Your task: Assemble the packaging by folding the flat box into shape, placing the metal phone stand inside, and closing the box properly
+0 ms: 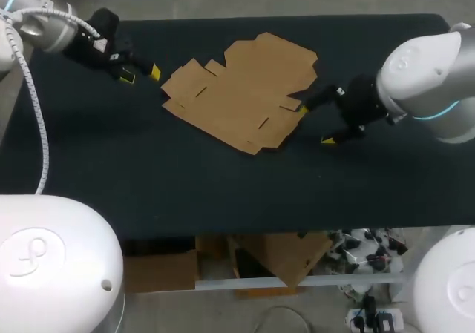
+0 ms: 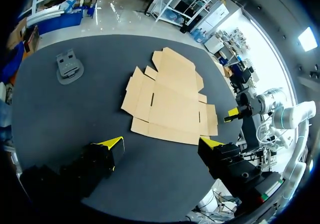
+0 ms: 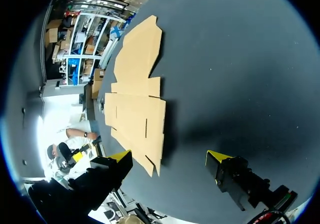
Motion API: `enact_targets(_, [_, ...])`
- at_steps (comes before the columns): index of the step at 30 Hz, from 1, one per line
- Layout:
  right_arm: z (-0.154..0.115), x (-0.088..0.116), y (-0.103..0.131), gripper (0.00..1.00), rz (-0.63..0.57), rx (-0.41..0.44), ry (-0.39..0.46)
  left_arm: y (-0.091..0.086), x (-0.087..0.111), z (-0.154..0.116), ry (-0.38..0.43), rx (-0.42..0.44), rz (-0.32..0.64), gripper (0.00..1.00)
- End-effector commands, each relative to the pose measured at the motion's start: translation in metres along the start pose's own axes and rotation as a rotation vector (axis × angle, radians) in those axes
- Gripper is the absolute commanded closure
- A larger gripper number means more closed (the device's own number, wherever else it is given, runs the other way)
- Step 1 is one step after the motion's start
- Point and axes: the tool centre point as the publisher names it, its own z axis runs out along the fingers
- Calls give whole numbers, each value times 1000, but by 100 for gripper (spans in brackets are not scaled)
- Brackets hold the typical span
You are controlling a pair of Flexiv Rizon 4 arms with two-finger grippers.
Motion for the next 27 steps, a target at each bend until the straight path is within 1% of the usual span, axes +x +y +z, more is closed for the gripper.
enact_targets(1, [19,-3,8,0,5,3,33,2,-2,-1,3,-1,-1,0])
enact_targets(3, [22,-3,10,0,12,4,42,3,-3,-1,2,-2,-1,0])
enact_targets(9, [33,0,12,13,20,6,65,4,-6,-3,8,0,-7,0])
enact_targets(10, [34,0,12,18,21,2,72,4,-7,-3,10,0,-6,0])
enact_targets(12, [37,2,12,22,18,-7,85,4,-7,-3,12,-1,-5,0])
enact_targets(15, [41,5,12,25,16,-6,92,5,-8,-3,13,-4,-3,0])
enact_targets(17, [43,8,12,30,12,-7,99,5,-9,-2,13,-7,-2,0])
enact_targets(19, [45,9,12,31,9,-4,102,5,-10,-3,13,-8,-2,0])
enact_targets(21, [46,10,13,34,6,-4,102,5,-10,-3,13,-8,-2,0])
enact_targets(22, [47,10,14,38,6,-3,102,5,-10,-3,13,-9,-1,0])
enact_targets(24, [48,11,15,40,6,-1,104,6,-10,-3,12,-9,1,0])
enact_targets(27, [51,11,17,45,8,1,104,6,-11,-3,13,-10,1,0])
